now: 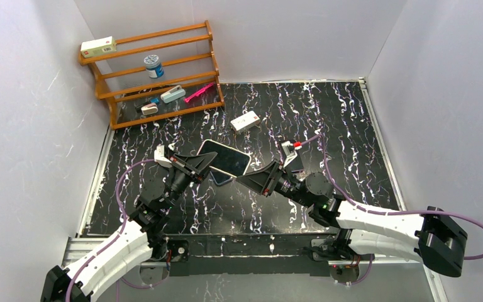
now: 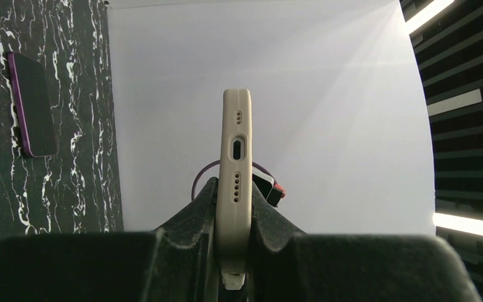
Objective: Take the phone out of the phone case
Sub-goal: Remove the phone case from the phone.
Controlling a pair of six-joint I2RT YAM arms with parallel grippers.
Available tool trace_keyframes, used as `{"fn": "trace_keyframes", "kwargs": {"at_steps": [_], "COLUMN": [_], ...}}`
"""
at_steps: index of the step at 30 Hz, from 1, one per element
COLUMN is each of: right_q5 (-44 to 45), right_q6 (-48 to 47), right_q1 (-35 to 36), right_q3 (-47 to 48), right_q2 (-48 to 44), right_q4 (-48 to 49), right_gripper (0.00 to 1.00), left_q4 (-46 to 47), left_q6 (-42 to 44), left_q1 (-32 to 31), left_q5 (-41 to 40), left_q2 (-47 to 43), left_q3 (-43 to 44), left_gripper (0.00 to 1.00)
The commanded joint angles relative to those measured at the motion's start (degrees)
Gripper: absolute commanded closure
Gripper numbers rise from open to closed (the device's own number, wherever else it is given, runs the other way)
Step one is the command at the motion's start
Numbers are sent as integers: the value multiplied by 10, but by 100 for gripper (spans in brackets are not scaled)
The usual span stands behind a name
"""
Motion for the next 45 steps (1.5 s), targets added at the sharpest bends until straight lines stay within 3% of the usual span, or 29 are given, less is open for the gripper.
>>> {"fn": "trace_keyframes", "kwargs": {"at_steps": [1, 8, 15, 25, 32, 36, 45], "right_q5": [15, 29, 33, -23, -66, -70, -67], "right_q6": [6, 25, 35, 15, -1, -2, -32], "right_q1": [-5, -8, -11, -14, -16, -15, -15], "right_q3": [-10, -21, -20, -15, -15, -17, -16], "right_q2": [-1, 3, -1, 23, 11, -2, -7], "right_q4": [58, 68, 71, 67, 30, 16, 11], "right_gripper": [64, 68, 62, 70, 59, 58, 76], "left_q4": [44, 45, 48, 49, 49, 49, 49], "left_q6": [7, 24, 32, 20, 10, 13, 12], "left_q1": [1, 1, 1, 1, 1, 1, 1], "left_q5": [15, 29, 52, 47, 37, 37, 37], "left_q2": [-10, -6, -4, -6, -4, -2, -2], "left_q3": [0, 6, 7, 2, -9, -9, -9], "left_gripper": [100, 100, 100, 100, 100, 100, 100]}}
